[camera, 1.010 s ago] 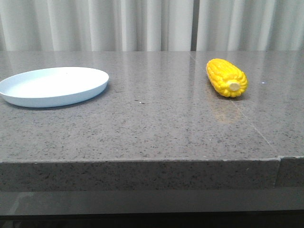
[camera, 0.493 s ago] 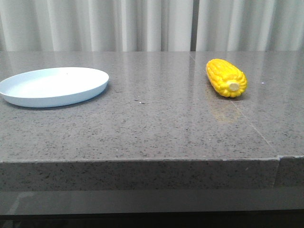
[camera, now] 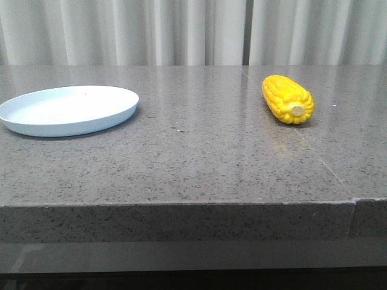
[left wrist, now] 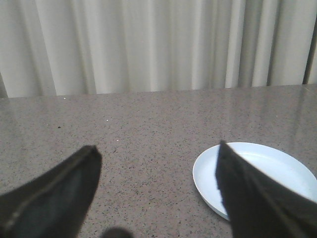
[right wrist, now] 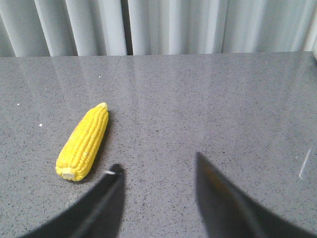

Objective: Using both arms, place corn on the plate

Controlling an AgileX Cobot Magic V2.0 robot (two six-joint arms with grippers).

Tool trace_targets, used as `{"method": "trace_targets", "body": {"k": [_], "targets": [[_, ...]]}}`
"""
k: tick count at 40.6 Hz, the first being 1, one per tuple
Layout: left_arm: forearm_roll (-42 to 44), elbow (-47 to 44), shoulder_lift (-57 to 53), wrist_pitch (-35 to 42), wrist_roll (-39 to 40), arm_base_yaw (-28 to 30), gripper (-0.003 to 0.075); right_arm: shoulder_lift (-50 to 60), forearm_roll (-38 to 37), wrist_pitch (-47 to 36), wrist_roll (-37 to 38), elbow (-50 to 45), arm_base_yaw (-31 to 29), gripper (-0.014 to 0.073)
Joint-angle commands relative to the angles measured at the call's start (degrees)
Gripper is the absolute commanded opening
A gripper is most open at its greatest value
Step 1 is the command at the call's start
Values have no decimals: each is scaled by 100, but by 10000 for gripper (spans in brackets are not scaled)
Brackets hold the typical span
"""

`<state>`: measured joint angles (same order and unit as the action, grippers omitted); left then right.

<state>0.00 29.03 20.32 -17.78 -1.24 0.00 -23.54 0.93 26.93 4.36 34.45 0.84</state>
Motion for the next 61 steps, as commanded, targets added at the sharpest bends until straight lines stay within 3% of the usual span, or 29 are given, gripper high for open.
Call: {"method": "trace_targets", "body": {"k": [1, 15, 25, 37, 52, 61], "targets": [[0, 195, 82, 448, -1, 4, 627, -77, 41, -427, 1, 203, -34, 543], [-77, 195, 196, 619, -1, -7, 617, -77, 41, -427, 1, 203, -34, 561], [-289, 673, 1542, 509, -1, -7, 617, -77, 41, -427, 1, 203, -34, 561], [-289, 2153, 3524, -782, -145, -23, 617, -77, 41, -427, 1, 203, -34, 561], [-486, 3972, 5906, -2769, -297, -637, 617, -77, 41, -427, 1, 203, -34, 561], [-596, 4807, 7035, -3125, -286, -793, 617, -77, 41, -427, 1, 203, -34, 561]]}}
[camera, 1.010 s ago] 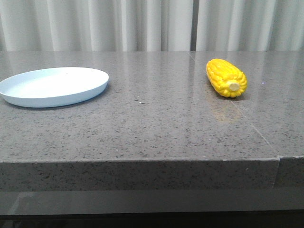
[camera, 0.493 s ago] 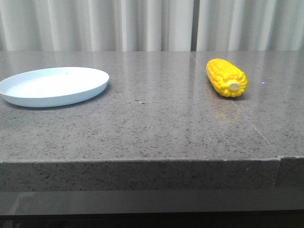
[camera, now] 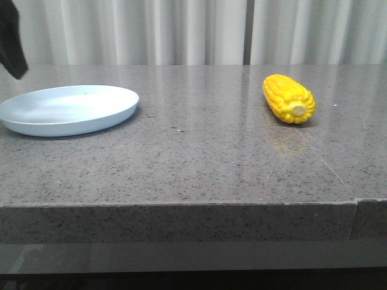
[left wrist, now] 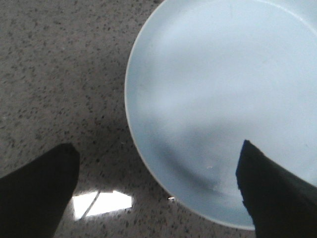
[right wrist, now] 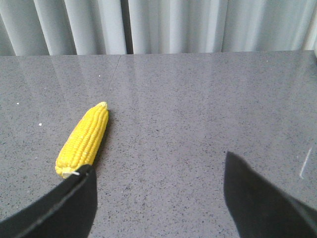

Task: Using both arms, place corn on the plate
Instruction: 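Lower the left gripper onto the rim of the light blue plate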

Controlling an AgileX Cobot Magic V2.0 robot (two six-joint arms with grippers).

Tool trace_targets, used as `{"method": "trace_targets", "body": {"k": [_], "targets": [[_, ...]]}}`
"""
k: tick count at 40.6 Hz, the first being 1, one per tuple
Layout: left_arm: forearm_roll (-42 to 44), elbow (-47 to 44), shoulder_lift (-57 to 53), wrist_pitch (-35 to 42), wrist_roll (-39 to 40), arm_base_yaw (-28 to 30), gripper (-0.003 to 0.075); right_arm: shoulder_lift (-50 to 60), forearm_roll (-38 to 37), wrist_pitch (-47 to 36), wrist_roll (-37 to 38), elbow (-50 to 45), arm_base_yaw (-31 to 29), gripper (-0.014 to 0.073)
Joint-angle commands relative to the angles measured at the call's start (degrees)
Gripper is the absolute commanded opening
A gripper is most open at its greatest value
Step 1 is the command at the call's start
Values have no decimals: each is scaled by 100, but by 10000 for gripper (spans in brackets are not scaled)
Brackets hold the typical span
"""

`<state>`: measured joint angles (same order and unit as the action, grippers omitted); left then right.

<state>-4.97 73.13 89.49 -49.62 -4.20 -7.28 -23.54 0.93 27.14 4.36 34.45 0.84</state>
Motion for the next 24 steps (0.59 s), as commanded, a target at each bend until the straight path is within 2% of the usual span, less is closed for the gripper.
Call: {"method": "trace_targets", "body": {"k": [1, 7, 20, 24], "targets": [[-99, 459, 201, 6, 28, -65, 617, -77, 41, -448, 1, 203, -34, 561], [-99, 745, 645, -136, 137, -45, 617, -77, 41, -443, 1, 203, -34, 561], [-99, 783, 985, -124, 150, -45, 616, -77, 41, -441, 1, 203, -34, 561], [-99, 783, 985, -124, 150, -45, 556, -77, 41, -441, 1, 203, -34, 561]]}}
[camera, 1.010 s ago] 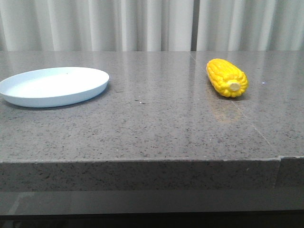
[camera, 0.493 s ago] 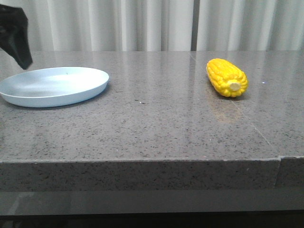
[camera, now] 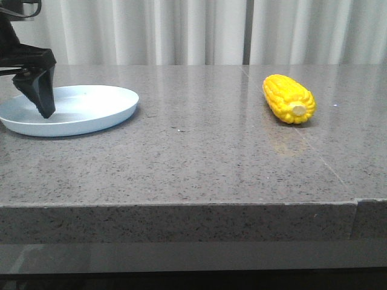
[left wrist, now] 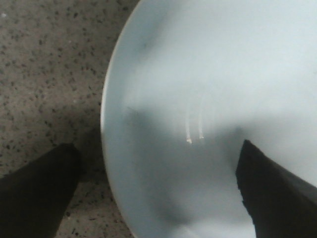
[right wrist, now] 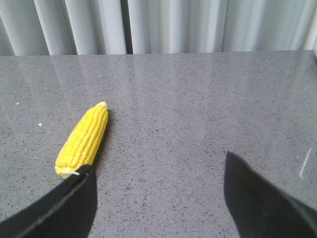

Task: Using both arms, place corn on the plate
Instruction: 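Lower the left gripper onto the rim of the light blue plate, then push the light blue plate with the left gripper toward the corn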

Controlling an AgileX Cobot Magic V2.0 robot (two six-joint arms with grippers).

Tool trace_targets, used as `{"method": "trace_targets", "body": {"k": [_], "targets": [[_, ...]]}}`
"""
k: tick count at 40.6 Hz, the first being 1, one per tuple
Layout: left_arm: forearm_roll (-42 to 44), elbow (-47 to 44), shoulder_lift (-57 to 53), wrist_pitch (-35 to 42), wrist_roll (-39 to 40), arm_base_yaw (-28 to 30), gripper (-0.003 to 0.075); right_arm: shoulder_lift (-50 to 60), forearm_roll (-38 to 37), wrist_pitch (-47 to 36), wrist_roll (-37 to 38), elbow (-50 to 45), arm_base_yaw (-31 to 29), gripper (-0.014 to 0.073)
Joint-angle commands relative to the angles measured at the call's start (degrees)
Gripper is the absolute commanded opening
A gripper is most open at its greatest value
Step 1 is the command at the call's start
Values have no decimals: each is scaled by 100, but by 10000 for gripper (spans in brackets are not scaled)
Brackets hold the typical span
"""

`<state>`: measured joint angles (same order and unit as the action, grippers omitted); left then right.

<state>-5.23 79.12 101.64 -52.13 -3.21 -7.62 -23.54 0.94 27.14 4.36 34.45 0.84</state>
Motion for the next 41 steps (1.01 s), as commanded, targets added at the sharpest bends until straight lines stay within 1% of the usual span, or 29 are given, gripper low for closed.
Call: {"method": "trace_targets", "body": {"k": [1, 9, 14, 20, 22, 24, 27, 31, 41], "targets": [[-72, 184, -230, 127, 51, -11, 533, -77, 40, -441, 1, 203, -34, 561], [-72, 184, -230, 127, 51, -11, 286, -77, 40, -441, 1, 203, -34, 561], [-72, 184, -230, 127, 51, -11, 150, -77, 40, -441, 1, 203, -34, 561], [-72, 184, -230, 127, 51, -11, 24, -77, 40, -441, 1, 203, -34, 561], [-72, 184, -230, 140, 51, -11, -4, -77, 40, -441, 1, 203, -34, 561], [-72, 184, -230, 140, 51, -11, -20, -77, 40, -441, 1, 203, -34, 561], [-93, 210, -230, 119, 51, -11, -20, -77, 40, -441, 1, 203, -34, 561], [-345, 341, -242, 72, 51, -45, -20, -77, 40, -441, 1, 203, -34, 561], [-1256, 1355, -242, -415, 51, -344, -20, -77, 40, -441, 1, 203, -34, 561]]}}
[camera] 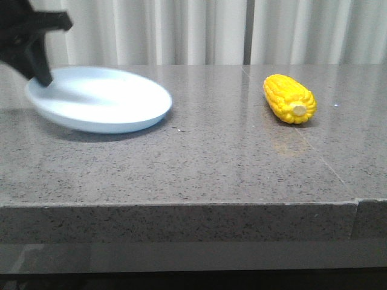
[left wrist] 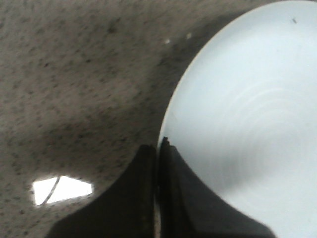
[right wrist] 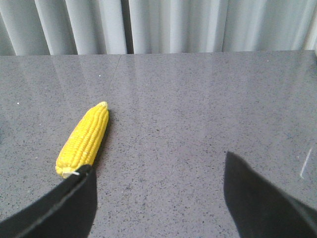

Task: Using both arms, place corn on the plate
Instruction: 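Push the light blue plate with the left gripper toward the corn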

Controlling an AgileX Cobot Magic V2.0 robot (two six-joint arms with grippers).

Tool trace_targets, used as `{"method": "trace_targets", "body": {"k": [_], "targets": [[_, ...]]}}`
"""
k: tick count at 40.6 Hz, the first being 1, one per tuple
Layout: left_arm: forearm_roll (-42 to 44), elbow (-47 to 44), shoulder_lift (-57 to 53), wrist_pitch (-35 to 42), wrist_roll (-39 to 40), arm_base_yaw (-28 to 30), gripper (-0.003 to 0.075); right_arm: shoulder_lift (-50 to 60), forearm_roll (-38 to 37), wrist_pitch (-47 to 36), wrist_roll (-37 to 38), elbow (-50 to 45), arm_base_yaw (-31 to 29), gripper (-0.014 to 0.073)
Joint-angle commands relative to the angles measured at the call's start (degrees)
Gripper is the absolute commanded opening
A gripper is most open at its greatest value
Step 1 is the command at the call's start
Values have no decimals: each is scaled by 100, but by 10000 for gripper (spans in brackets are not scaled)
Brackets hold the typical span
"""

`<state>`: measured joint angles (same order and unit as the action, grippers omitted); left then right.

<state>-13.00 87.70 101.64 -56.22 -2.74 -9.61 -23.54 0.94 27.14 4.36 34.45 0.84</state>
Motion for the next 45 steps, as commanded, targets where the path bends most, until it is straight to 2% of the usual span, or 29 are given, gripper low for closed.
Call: {"method": "trace_targets", "body": {"k": [1, 12, 31, 34, 37, 43, 45], "targets": [[-555, 553, -242, -26, 3, -173, -20, -77, 40, -441, 1, 203, -34, 561], [-686, 848, -134, 104, 3, -647, -20, -77, 40, -441, 1, 203, -34, 561], [-922, 848, 577, 64, 3, -674, -14, -77, 40, -441, 1, 203, -34, 561], [-922, 848, 577, 123, 3, -674, 22, -77, 40, -441, 1, 203, -34, 561], [-922, 848, 577, 129, 3, -674, 97, -77, 40, -441, 1, 203, -34, 561], [-922, 848, 559, 129, 3, -674, 348, -77, 40, -441, 1, 203, -34, 561], [-897, 848, 525, 129, 3, -663, 401, -77, 40, -441, 1, 203, -34, 561]]}}
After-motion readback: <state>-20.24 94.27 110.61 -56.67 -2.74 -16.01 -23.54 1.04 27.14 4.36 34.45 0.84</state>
